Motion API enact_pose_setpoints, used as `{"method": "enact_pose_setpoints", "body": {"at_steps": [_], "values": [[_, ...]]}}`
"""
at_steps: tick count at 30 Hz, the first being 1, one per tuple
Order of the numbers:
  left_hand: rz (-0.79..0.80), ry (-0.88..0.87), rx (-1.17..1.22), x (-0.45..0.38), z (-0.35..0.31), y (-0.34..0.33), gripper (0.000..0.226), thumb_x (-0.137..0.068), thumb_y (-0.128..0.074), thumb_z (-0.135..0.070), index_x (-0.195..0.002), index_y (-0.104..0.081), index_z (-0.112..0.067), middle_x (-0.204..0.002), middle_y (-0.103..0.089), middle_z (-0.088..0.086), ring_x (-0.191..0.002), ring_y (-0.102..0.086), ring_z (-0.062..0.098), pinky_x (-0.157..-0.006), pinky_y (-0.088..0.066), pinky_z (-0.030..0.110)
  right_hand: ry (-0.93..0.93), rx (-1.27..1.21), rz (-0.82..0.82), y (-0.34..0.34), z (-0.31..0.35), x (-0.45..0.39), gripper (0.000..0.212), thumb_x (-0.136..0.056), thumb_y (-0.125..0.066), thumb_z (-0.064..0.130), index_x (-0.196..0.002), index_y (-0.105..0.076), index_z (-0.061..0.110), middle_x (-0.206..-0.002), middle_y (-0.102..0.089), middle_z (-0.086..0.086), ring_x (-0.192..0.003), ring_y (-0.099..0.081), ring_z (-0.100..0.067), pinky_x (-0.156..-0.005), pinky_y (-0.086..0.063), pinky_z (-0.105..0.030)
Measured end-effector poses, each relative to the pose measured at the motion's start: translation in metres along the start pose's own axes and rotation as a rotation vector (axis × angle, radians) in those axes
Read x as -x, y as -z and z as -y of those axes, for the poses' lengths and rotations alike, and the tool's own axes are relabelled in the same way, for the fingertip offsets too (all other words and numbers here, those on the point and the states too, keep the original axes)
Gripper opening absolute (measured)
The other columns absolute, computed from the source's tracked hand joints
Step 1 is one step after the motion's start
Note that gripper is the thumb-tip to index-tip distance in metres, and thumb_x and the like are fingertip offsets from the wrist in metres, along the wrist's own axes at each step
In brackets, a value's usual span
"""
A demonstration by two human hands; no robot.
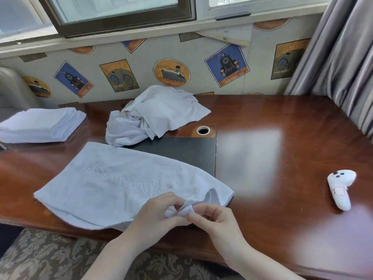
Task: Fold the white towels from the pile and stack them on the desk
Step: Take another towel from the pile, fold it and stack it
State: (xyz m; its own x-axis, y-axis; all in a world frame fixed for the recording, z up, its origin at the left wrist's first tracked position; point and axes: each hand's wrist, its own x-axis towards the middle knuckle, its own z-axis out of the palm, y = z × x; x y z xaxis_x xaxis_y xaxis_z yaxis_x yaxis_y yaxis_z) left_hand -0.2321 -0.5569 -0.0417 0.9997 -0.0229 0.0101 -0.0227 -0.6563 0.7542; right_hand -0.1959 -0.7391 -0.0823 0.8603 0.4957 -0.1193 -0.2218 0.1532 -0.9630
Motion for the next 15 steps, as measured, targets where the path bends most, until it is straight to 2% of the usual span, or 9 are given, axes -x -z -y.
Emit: {"method": "enact_pose_setpoints", "body": {"at_steps": [2,4,7,9,10,13,15], "values": [[-0.026,0.032,0.026,-0.007,0.001,0.008,0.013,-0.076,-0.079,-0.029,-0.081,-0.067,-0.031,-0.083,-0.063,-0.01,-0.084,-0.059,0.01,-0.075,-0.042,0.018,-0.019,0.083,0.052,0.005,0.004,-0.008,0.014,-0.078,-0.077,0.019,-0.089,-0.079,0.027,-0.078,-0.064,-0.002,-0.072,-0.048,-0.009,-0.072,-0.04,-0.019],[-0.073,0.049,0.086,-0.012,0.002,0.02,0.015,-0.079,-0.077,-0.016,-0.078,-0.067,-0.027,-0.081,-0.064,-0.006,-0.082,-0.059,0.008,-0.077,-0.042,0.019,0.005,0.249,0.097,0.017,0.004,-0.021,0.021,-0.083,-0.069,0.017,-0.093,-0.077,0.034,-0.084,-0.064,0.006,-0.073,-0.048,-0.007,-0.072,-0.038,-0.018],[-0.163,0.075,0.243,-0.013,0.003,0.042,0.005,-0.082,-0.074,-0.018,-0.085,-0.072,-0.021,-0.088,-0.068,0.001,-0.09,-0.063,0.016,-0.082,-0.045,0.022,-0.025,0.553,0.087,0.041,-0.003,-0.047,0.036,-0.095,-0.055,0.01,-0.106,-0.07,0.041,-0.116,-0.066,0.011,-0.1,-0.056,0.004,-0.092,-0.04,-0.021],[-0.198,0.076,0.297,-0.011,0.004,0.053,0.01,-0.081,-0.071,-0.023,-0.09,-0.074,-0.02,-0.094,-0.07,0.002,-0.094,-0.064,0.016,-0.081,-0.048,0.02,-0.047,0.796,0.104,0.052,-0.008,-0.064,0.035,-0.101,-0.046,0.021,-0.12,-0.063,0.045,-0.129,-0.06,0.008,-0.118,-0.052,-0.006,-0.104,-0.04,-0.029],[-0.213,0.077,0.307,-0.01,0.005,0.056,0.01,-0.082,-0.07,-0.021,-0.091,-0.074,-0.021,-0.095,-0.071,0.002,-0.095,-0.065,0.015,-0.081,-0.048,0.019,-0.048,0.934,0.126,0.056,-0.01,-0.071,0.035,-0.103,-0.041,0.027,-0.127,-0.058,0.045,-0.13,-0.058,0.008,-0.123,-0.049,-0.012,-0.105,-0.039,-0.032],[-0.262,0.088,0.349,-0.006,0.006,0.054,0.011,-0.084,-0.067,-0.015,-0.092,-0.074,-0.017,-0.096,-0.071,0.002,-0.097,-0.064,0.017,-0.086,-0.046,0.026,-0.061,1.357,0.147,0.058,-0.012,-0.08,0.038,-0.102,-0.035,0.026,-0.133,-0.052,0.039,-0.12,-0.061,0.001,-0.117,-0.05,-0.023,-0.091,-0.043,-0.032],[-0.277,0.097,0.349,-0.003,0.008,0.049,0.013,-0.084,-0.066,-0.017,-0.095,-0.072,-0.013,-0.096,-0.071,0.003,-0.098,-0.064,0.018,-0.087,-0.045,0.029,-0.037,1.392,-0.002,0.055,-0.011,-0.078,0.031,-0.094,-0.041,0.02,-0.115,-0.06,0.033,-0.106,-0.063,0.002,-0.104,-0.055,-0.021,-0.079,-0.044,-0.03]]}}
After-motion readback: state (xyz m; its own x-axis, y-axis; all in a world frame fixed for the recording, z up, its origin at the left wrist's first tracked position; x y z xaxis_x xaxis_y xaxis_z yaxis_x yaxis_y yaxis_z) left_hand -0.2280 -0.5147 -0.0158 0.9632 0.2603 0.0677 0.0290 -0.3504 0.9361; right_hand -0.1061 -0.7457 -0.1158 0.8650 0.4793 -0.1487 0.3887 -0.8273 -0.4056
